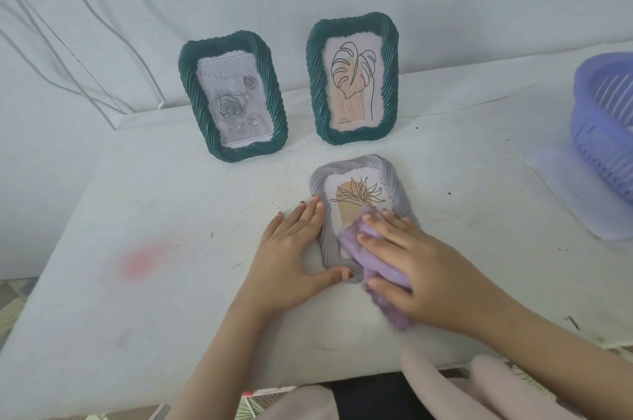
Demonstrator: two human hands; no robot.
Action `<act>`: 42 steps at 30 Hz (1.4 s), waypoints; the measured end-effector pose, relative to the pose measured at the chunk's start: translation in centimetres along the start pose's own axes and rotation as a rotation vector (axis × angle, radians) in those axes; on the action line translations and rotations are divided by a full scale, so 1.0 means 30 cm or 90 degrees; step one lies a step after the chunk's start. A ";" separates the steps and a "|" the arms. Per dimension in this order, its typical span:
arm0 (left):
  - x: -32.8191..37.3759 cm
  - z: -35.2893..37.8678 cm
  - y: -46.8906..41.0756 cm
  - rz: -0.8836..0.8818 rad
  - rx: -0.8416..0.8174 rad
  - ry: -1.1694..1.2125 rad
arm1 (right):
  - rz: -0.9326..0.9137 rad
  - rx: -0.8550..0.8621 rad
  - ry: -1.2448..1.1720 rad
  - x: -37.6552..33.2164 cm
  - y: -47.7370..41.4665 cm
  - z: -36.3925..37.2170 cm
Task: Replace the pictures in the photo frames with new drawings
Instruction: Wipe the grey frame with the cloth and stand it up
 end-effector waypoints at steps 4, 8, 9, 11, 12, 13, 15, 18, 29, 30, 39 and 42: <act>0.000 0.001 -0.001 -0.002 -0.004 0.003 | -0.007 -0.082 -0.156 0.075 0.010 -0.039; 0.002 0.000 -0.001 -0.004 -0.004 0.007 | 0.056 -0.006 -0.314 0.129 0.011 -0.105; 0.002 0.000 -0.001 -0.004 -0.004 0.010 | 0.073 0.040 -0.324 0.145 0.010 -0.124; 0.001 -0.001 0.002 -0.007 -0.002 0.014 | 0.120 0.143 -0.306 0.192 0.017 -0.153; 0.001 -0.001 0.003 -0.007 -0.002 0.015 | 0.154 0.194 -0.276 0.222 0.024 -0.171; 0.002 -0.002 0.003 -0.007 -0.001 0.015 | 0.190 0.239 -0.238 0.249 0.034 -0.190; 0.001 -0.001 0.001 -0.010 -0.002 0.017 | 0.253 0.272 -0.154 0.303 0.055 -0.211; 0.000 -0.002 0.000 -0.017 -0.006 0.023 | 0.338 0.196 -0.002 0.363 0.071 -0.195; 0.024 -0.004 -0.009 -0.054 -0.050 0.128 | 0.293 0.092 -0.025 0.134 -0.072 -0.075; 0.024 -0.006 -0.011 -0.066 -0.051 0.154 | 0.323 0.140 -0.114 0.135 -0.070 -0.081; 0.015 0.004 0.003 -0.118 -0.065 0.352 | 0.411 0.273 -0.838 0.197 -0.043 -0.082; 0.075 -0.021 -0.009 -0.053 -0.064 0.505 | 0.381 0.262 -0.936 0.189 -0.042 -0.097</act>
Point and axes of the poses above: each hand's wrist, its own y-axis away from the middle knuckle, its own z-axis out of the palm, x = y × z, the point moved 7 cm from there along -y, towards the middle knuckle, and after that the axes turned 1 degree about z, right-handed, at the moved point
